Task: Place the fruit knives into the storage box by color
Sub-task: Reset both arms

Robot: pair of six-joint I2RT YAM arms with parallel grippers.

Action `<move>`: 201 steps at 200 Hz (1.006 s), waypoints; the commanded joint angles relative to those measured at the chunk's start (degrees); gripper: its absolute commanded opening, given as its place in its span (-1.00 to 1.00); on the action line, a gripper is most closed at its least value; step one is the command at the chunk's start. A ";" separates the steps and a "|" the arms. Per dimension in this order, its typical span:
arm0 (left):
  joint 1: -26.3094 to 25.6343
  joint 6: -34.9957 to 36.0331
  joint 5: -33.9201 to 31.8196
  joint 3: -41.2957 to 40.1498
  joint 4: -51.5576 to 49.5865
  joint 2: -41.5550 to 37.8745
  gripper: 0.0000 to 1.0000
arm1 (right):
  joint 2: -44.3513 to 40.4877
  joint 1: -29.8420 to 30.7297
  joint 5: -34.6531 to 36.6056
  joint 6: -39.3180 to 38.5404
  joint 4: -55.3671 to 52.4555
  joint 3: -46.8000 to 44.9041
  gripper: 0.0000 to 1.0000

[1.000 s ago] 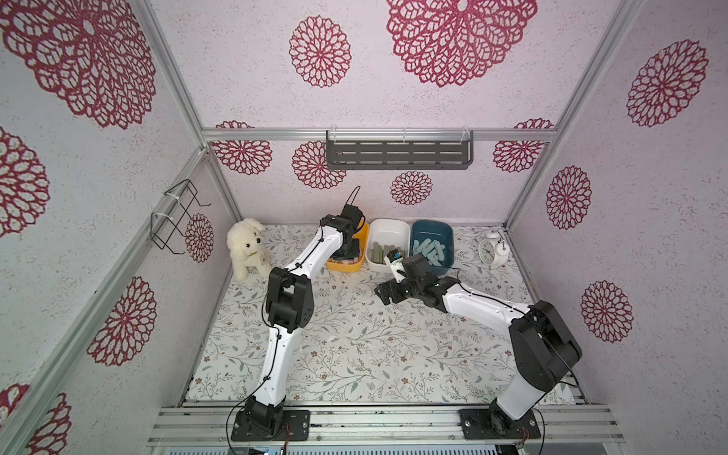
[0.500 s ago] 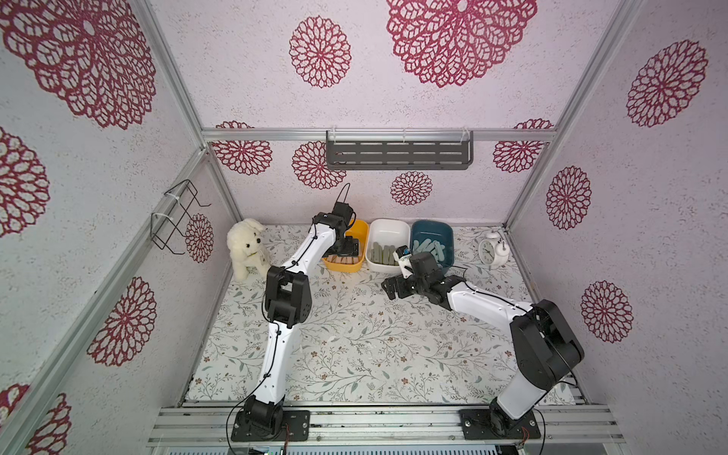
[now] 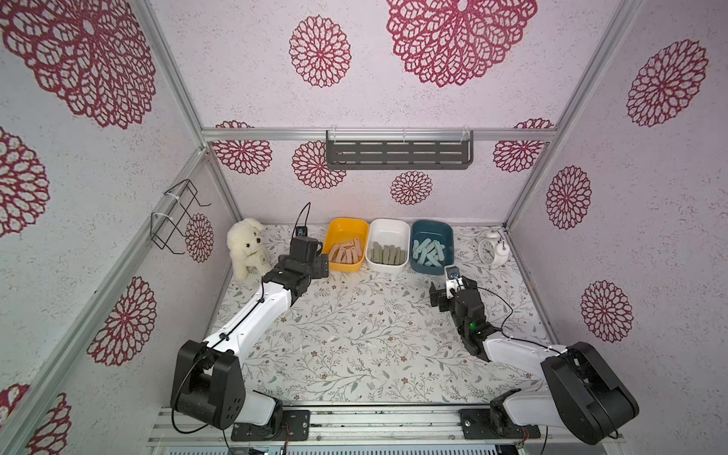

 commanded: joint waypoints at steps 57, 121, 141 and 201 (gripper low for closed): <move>17.52 8.12 12.94 -14.79 27.71 3.53 0.95 | 10.86 -16.64 -11.04 4.25 40.12 -13.55 0.98; 24.52 8.99 24.42 -24.40 46.05 2.34 0.95 | 11.99 -17.71 -10.88 5.39 39.79 -12.93 0.99; 24.49 9.26 23.83 -28.17 52.60 1.16 0.95 | 12.00 -17.44 -10.19 5.40 44.46 -15.25 0.99; 23.03 7.84 15.87 -33.65 64.52 4.72 0.94 | 11.73 -17.45 -21.03 1.20 42.86 -14.88 0.99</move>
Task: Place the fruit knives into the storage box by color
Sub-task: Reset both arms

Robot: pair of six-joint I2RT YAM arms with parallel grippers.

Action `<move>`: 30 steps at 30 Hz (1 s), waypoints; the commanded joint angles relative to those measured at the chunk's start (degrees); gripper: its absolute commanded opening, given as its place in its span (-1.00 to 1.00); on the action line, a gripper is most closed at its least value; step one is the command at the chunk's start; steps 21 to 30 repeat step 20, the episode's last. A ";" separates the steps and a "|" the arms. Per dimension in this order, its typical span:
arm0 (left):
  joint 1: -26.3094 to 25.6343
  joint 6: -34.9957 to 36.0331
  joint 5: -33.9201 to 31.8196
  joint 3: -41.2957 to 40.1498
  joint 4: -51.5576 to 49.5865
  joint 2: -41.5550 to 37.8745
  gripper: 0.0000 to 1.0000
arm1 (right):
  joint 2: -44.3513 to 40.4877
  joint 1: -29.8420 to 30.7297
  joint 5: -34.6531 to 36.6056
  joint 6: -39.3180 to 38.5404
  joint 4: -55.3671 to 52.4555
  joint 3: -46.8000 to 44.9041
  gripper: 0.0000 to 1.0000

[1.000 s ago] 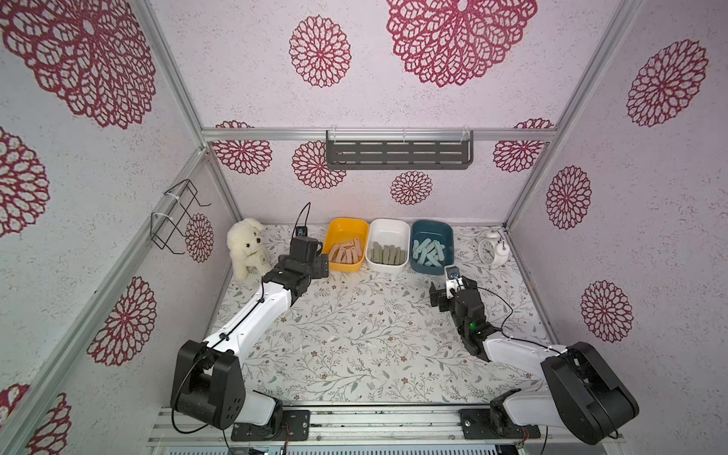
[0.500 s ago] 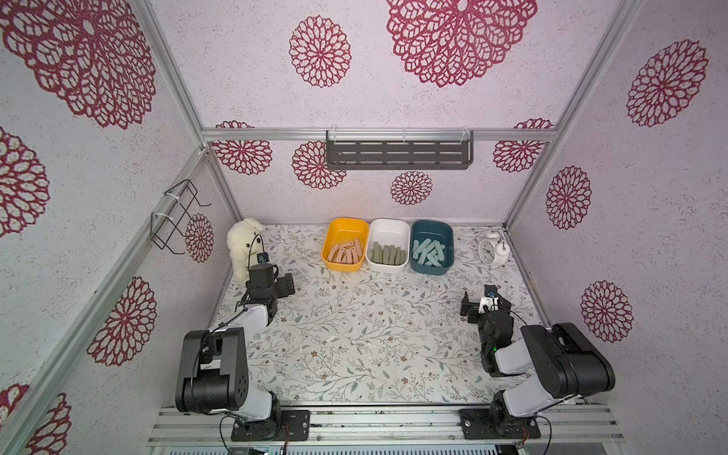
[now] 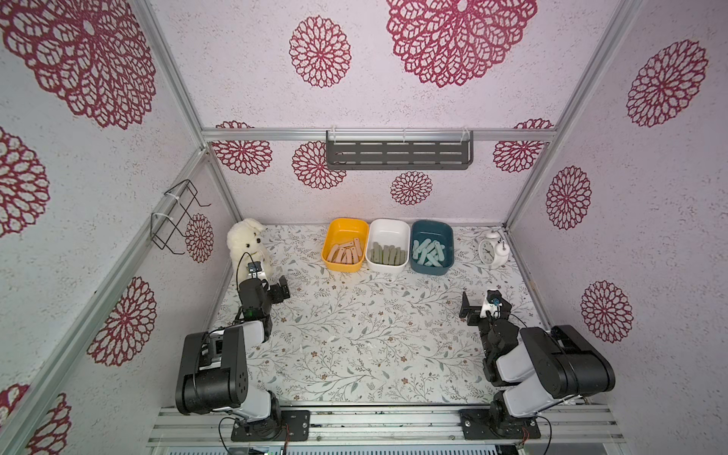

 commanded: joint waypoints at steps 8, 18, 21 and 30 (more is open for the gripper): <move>-0.80 0.23 -3.92 -0.13 6.67 1.95 0.95 | -0.12 -1.01 -6.32 -0.89 -10.86 8.59 0.99; -1.23 0.14 -4.35 -0.89 6.56 0.79 0.95 | -0.15 -2.22 -7.70 0.06 -10.59 8.46 0.99; -1.22 0.33 -4.50 -1.20 7.39 0.87 0.95 | -0.75 -2.20 -7.62 0.10 -9.97 7.84 0.99; -1.22 0.33 -4.50 -1.20 7.39 0.87 0.95 | -0.75 -2.20 -7.62 0.10 -9.97 7.84 0.99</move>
